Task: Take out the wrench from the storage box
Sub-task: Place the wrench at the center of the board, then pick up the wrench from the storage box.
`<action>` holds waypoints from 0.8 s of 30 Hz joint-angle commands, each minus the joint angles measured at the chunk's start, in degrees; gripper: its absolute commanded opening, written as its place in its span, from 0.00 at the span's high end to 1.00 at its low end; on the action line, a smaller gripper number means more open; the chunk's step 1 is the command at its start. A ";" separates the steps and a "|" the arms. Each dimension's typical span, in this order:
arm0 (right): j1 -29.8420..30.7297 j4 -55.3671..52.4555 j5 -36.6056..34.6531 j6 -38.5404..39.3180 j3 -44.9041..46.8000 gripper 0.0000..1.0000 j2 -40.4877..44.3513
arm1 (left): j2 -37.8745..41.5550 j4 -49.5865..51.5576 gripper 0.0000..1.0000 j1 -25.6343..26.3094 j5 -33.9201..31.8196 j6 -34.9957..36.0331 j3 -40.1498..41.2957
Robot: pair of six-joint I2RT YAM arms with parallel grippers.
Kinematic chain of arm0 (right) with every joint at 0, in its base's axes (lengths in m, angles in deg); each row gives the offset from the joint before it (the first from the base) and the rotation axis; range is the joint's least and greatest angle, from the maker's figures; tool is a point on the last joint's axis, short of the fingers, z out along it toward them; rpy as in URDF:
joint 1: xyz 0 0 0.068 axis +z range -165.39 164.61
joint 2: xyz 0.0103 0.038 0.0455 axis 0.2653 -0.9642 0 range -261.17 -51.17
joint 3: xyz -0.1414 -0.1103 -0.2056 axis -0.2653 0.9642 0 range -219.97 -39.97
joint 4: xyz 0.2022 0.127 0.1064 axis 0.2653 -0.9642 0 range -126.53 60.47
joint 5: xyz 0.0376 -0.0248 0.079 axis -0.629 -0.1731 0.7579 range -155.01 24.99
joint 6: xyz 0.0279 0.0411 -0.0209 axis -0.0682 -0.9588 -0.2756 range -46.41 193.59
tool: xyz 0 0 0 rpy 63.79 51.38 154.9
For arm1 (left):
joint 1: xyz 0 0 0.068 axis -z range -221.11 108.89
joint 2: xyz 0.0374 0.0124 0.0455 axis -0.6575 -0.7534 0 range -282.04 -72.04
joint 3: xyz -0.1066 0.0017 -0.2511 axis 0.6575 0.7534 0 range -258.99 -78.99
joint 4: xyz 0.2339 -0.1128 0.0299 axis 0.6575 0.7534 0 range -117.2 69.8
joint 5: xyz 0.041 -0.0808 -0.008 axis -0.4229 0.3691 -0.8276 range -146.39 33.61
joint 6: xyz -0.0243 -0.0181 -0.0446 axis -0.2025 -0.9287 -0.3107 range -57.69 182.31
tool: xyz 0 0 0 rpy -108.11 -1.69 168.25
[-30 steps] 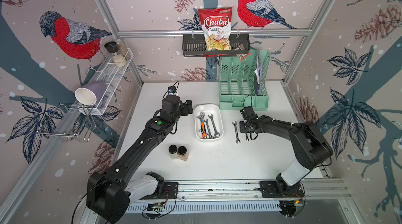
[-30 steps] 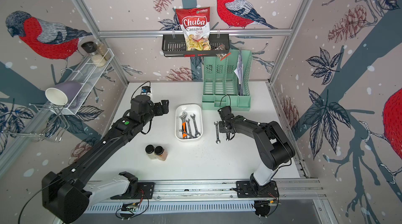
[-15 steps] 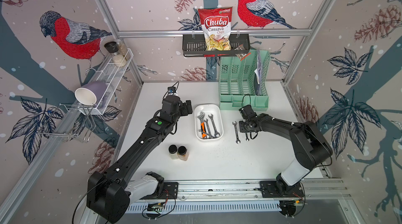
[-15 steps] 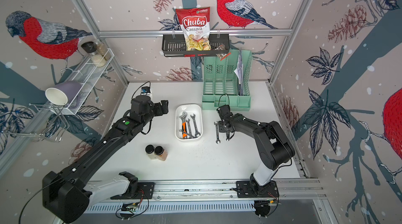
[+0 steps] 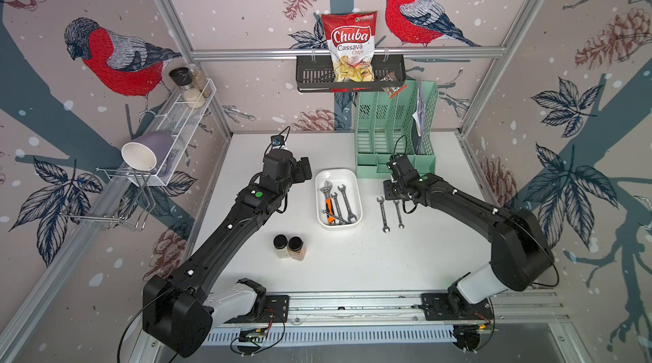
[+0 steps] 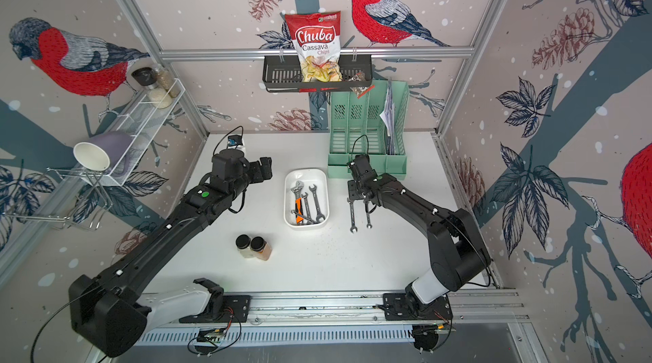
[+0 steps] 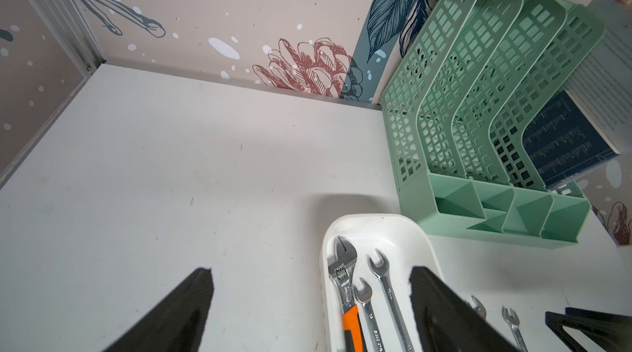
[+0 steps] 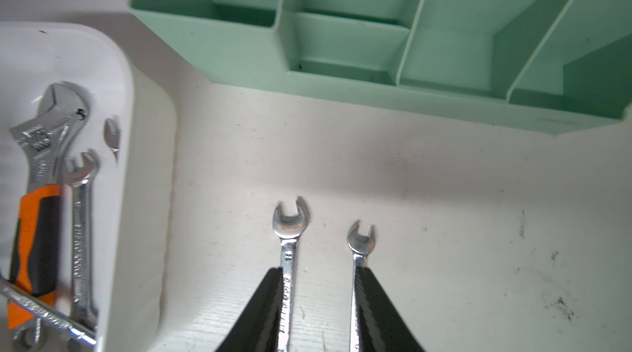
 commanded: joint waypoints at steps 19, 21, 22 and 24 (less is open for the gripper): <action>14.22 -4.51 4.69 -0.88 -25.93 0.66 -23.29 | -0.22 0.74 0.06 -1.46 -4.94 1.50 1.63; 14.44 -4.58 3.99 -1.06 -26.27 0.66 -24.61 | 0.19 0.68 0.06 -1.57 -5.36 1.26 1.85; 14.42 -4.77 3.73 -1.22 -26.52 0.66 -25.17 | 0.32 0.85 0.05 -1.64 -5.57 1.06 1.85; 14.60 -5.02 3.33 -1.51 -26.71 0.66 -26.25 | 0.29 1.31 0.04 -1.60 -5.76 0.66 1.85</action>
